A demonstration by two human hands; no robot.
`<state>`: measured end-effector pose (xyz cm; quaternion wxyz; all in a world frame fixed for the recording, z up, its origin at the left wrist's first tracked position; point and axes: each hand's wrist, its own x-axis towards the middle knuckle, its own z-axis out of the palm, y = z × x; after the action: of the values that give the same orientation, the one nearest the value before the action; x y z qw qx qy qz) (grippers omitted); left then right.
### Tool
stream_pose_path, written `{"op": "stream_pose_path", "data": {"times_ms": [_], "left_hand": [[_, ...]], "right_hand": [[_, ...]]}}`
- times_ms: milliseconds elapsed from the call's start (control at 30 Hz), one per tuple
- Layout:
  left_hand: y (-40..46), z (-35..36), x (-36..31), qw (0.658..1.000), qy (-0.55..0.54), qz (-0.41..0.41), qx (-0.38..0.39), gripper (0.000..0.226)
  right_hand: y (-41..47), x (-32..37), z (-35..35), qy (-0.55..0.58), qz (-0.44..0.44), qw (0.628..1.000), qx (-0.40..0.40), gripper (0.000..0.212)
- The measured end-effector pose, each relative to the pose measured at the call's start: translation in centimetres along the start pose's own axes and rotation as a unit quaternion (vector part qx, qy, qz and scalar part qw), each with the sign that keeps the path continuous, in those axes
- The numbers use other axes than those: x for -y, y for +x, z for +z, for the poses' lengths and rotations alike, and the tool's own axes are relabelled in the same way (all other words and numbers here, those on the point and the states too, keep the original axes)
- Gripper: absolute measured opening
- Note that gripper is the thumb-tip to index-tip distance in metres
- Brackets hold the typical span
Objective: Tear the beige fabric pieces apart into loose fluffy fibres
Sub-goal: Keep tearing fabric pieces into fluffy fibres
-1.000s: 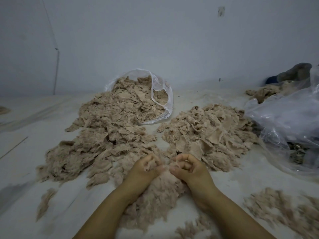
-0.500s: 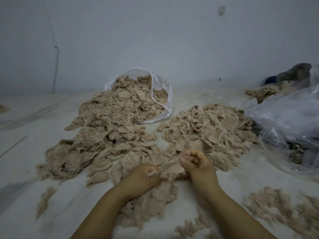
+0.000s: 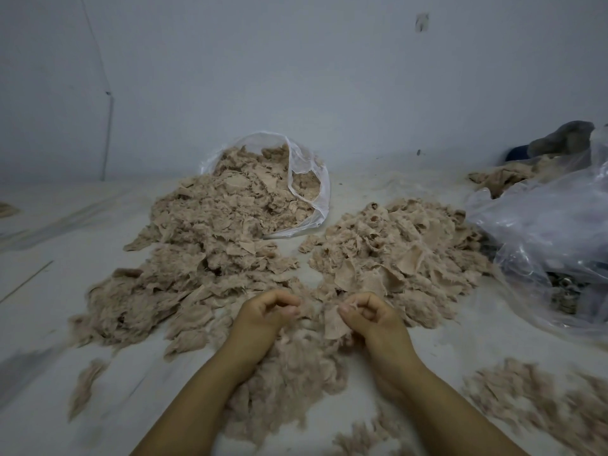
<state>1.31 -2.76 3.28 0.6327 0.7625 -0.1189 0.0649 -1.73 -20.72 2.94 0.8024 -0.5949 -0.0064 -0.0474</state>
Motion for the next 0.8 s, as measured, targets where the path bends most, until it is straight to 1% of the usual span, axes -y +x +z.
{"op": "stream_pose_path", "data": {"times_ms": [33,67,133,167,200,267,300,400,467,533,567,600,633,700,733,767,800], "left_hand": [[-0.1,-0.2,-0.1,1.000,-0.021,-0.005,0.015,0.009],[-0.3,-0.2,-0.2,0.998,-0.028,-0.012,0.049,0.011],[-0.6,0.6,-0.1,0.993,-0.011,-0.023,0.118,0.038],[-0.8,1.1,-0.2,0.990,-0.002,-0.025,0.136,0.043],[-0.8,1.5,-0.2,0.989,-0.005,-0.018,0.145,0.039],[-0.8,1.4,-0.4,0.989,-0.026,-0.003,0.143,0.018],[-0.8,1.0,-0.5,0.989,-0.040,-0.005,0.143,0.015],[-0.9,0.6,-0.4,0.984,-0.067,-0.033,0.163,0.020],[-0.8,0.6,-0.5,0.982,-0.100,-0.045,0.153,0.019],[-0.4,0.1,-0.7,0.986,-0.134,-0.051,0.090,0.021],[-0.3,-0.3,-0.8,0.987,-0.144,-0.054,0.050,0.022],[-0.1,-0.6,-0.8,0.987,-0.151,-0.057,0.022,0.023],[-0.1,-0.8,-0.9,0.986,-0.154,-0.058,0.011,0.022],[-0.4,-0.4,-1.2,0.985,-0.156,-0.053,0.041,0.019],[-0.7,0.0,-1.3,0.983,-0.164,-0.051,0.068,0.018],[-0.9,0.4,-1.4,0.981,-0.168,-0.049,0.086,0.017],[-0.9,0.7,-1.4,0.982,-0.161,-0.044,0.089,0.017]], "right_hand": [[0.0,0.0,0.0,0.001,0.003,1.000,0.005,0.013],[-0.1,0.0,0.0,-0.002,0.005,1.000,0.019,0.011],[-0.4,-0.2,0.4,-0.013,0.000,0.998,0.057,0.007],[-0.6,-0.2,0.5,-0.020,-0.004,0.997,0.071,0.006],[-0.6,-0.2,0.6,-0.026,-0.007,0.997,0.076,0.006],[-0.5,-0.1,0.3,-0.026,-0.013,0.997,0.070,0.006],[-0.4,-0.1,0.1,-0.029,-0.015,0.997,0.065,0.006],[-0.4,-0.2,0.2,-0.041,-0.021,0.998,0.053,0.007],[-0.1,-0.3,0.3,-0.045,-0.034,0.998,0.017,0.012],[0.1,-0.1,0.0,-0.035,-0.041,0.998,-0.023,0.017],[0.2,0.1,-0.3,-0.033,-0.039,0.998,-0.023,0.017],[0.1,0.3,-0.4,-0.044,-0.032,0.999,-0.002,0.017],[-0.1,0.4,-0.5,-0.066,-0.019,0.997,0.035,0.018],[-0.6,0.3,0.0,-0.094,0.029,0.989,0.106,0.029],[-0.7,0.1,0.3,-0.096,0.052,0.986,0.125,0.034],[-0.8,-0.1,0.6,-0.096,0.067,0.983,0.138,0.035],[-0.8,-0.3,0.8,-0.097,0.072,0.982,0.147,0.029]]}}
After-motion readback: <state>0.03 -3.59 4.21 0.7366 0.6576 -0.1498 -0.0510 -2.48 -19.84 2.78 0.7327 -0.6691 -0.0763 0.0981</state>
